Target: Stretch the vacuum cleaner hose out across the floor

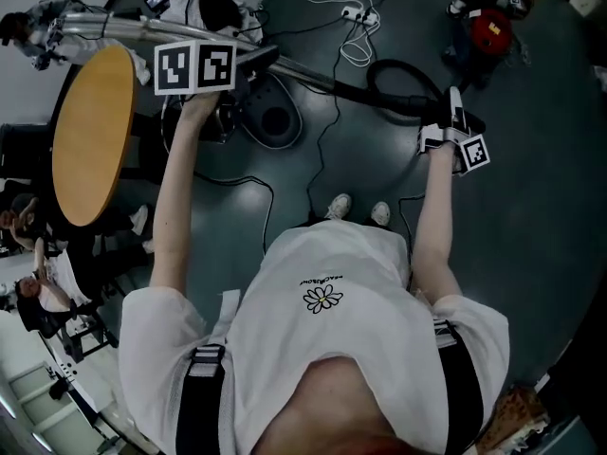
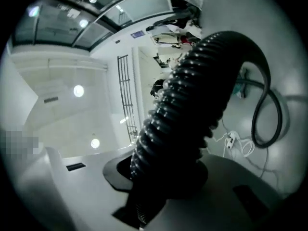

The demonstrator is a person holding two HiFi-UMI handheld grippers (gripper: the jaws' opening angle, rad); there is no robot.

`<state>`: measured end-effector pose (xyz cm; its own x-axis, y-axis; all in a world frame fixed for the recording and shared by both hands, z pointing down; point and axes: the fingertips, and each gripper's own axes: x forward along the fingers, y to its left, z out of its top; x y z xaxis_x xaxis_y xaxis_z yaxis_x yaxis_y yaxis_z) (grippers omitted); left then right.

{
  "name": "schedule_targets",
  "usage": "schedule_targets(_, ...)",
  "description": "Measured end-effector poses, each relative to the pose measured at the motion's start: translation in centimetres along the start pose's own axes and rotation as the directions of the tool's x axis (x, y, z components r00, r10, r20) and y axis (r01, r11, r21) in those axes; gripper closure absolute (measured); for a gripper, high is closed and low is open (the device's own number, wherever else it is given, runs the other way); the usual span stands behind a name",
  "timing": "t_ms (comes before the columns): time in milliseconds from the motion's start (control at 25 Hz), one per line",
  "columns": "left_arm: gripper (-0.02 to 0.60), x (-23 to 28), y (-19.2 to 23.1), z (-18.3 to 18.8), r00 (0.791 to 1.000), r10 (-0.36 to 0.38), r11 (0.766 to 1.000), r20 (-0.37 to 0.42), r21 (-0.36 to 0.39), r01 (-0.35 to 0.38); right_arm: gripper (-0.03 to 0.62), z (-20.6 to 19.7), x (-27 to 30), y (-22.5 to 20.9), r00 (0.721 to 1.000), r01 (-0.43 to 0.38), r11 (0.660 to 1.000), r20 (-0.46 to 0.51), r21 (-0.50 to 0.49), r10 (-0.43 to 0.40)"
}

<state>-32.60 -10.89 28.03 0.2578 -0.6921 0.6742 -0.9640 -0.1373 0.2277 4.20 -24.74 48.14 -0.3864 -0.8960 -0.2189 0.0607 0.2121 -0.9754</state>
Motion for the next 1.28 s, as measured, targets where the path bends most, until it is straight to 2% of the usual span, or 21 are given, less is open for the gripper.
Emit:
schedule_targets(40, 0.336, 1.3, 1.6, -3.4, 0.992, -0.051, 0.992, -0.118, -0.122, 0.037, 0.465, 1.8, 0.3, 1.0, 0.999, 0.027, 0.996, 0.032, -0.088, -0.024)
schedule_targets(80, 0.337, 2.1, 2.8, -7.1, 0.967, -0.101, 0.978, -0.232, -0.199, 0.054, 0.465, 3.6, 0.7, 2.3, 0.997, 0.051, 0.981, 0.062, -0.187, -0.04)
schedule_targets(120, 0.337, 2.4, 3.6, -10.7, 0.936, -0.129, 0.973, -0.326, -0.225, 0.056, 0.465, 5.2, 1.0, 3.8, 0.996, 0.072, 0.953, 0.069, -0.295, -0.054)
schedule_targets(160, 0.337, 2.2, 4.1, -13.8, 0.913, -0.133, 0.978, -0.387, -0.203, 0.056, 0.465, 6.1, 1.3, 5.2, 0.997, 0.078, 0.91, 0.039, -0.408, -0.068)
schedule_targets(200, 0.337, 1.7, 4.3, -15.8, 0.905, -0.115, 0.987, -0.409, -0.146, 0.06, 0.464, 6.1, 1.6, 6.7, 0.996, 0.059, 0.853, -0.027, -0.519, -0.085)
schedule_targets(280, 0.337, 1.1, 4.6, -16.6, 0.933, -0.042, 0.999, -0.356, 0.011, 0.049, 0.464, 2.9, 2.7, 8.6, 0.962, -0.037, 0.711, -0.217, -0.702, -0.165)
schedule_targets(360, 0.337, 1.7, 4.2, -14.5, 0.967, 0.002, 0.994, -0.254, 0.11, 0.027, 0.465, -2.8, 3.3, 8.0, 0.868, -0.143, 0.555, -0.373, -0.82, -0.327)
schedule_targets(440, 0.337, 3.4, 1.6, -12.8, 0.98, -0.052, 0.988, -0.192, 0.136, 0.079, 0.465, -7.8, 2.4, 6.0, 0.752, -0.259, 0.358, -0.42, -0.897, -0.508)
schedule_targets(520, 0.337, 5.3, -2.3, -11.8, 0.973, -0.159, 0.969, -0.169, 0.163, 0.187, 0.465, -11.0, 0.5, 4.0, 0.645, -0.402, 0.142, -0.39, -0.905, -0.657)
schedule_targets(560, 0.337, 6.0, -4.4, -11.2, 0.964, -0.217, 0.952, -0.155, 0.183, 0.244, 0.465, -12.2, -0.6, 3.4, 0.594, -0.476, 0.06, -0.371, -0.877, -0.713)
schedule_targets(600, 0.337, 6.6, -6.4, -10.6, 0.951, -0.28, 0.932, -0.133, 0.201, 0.303, 0.465, -13.2, -1.7, 2.9, 0.546, -0.546, 0.004, -0.359, -0.838, -0.757)
schedule_targets(640, 0.337, 7.1, -8.4, -9.9, 0.933, -0.346, 0.909, -0.101, 0.212, 0.36, 0.465, -14.0, -2.9, 2.7, 0.501, -0.604, -0.028, -0.352, -0.797, -0.79)
schedule_targets(680, 0.337, 7.4, -10.2, -9.1, 0.91, -0.41, 0.884, -0.063, 0.217, 0.414, 0.465, -14.5, -4.2, 2.6, 0.463, -0.648, -0.041, -0.35, -0.761, -0.815)
schedule_targets(800, 0.337, 8.8, -14.5, -6.5, 0.845, -0.533, 0.823, 0.029, 0.25, 0.51, 0.465, -14.8, -8.2, 2.8, 0.377, -0.707, -0.016, -0.358, -0.707, -0.854)
schedule_targets(880, 0.337, 9.9, -16.6, -5.2, 0.83, -0.556, 0.789, 0.04, 0.34, 0.512, 0.465, -15.0, -10.8, 2.5, 0.331, -0.72, 0.017, -0.365, -0.694, -0.87)
schedule_targets(960, 0.337, 10.7, -18.8, -4.4, 0.828, -0.561, 0.726, 0.012, 0.487, 0.486, 0.465, -15.4, -13.5, 1.7, 0.287, -0.74, 0.037, -0.365, -0.671, -0.886)
schedule_targets(1040, 0.337, 11.4, -21.2, -4.0, 0.832, -0.555, 0.619, -0.031, 0.653, 0.437, 0.465, -16.2, -15.9, 1.0, 0.246, -0.776, 0.049, -0.374, -0.629, -0.894)
schedule_targets(1120, 0.337, 12.1, -23.6, -3.9, 0.834, -0.548, 0.474, -0.06, 0.8, 0.369, 0.465, -16.6, -17.5, 0.6, 0.222, -0.812, 0.034, -0.362, -0.582, -0.905)
schedule_targets(1200, 0.337, 12.4, -25.5, -4.3, 0.824, -0.557, 0.329, -0.102, 0.884, 0.332, 0.465, -15.8, -18.1, 0.6, 0.229, -0.82, 0.006, -0.336, -0.573, -0.914)
schedule_targets(1240, 0.337, 12.3, -26.2, -4.3, 0.815, -0.566, 0.275, -0.122, 0.904, 0.326, 0.465, -15.1, -18.3, 0.7, 0.24, -0.815, -0.007, -0.325, -0.58, -0.915)
schedule_targets(1280, 0.337, 12.2, -26.8, -4.1, 0.809, -0.572, 0.234, -0.136, 0.918, 0.32, 0.465, -14.2, -18.4, 1.0, 0.247, -0.81, -0.019, -0.313, -0.586, -0.917)
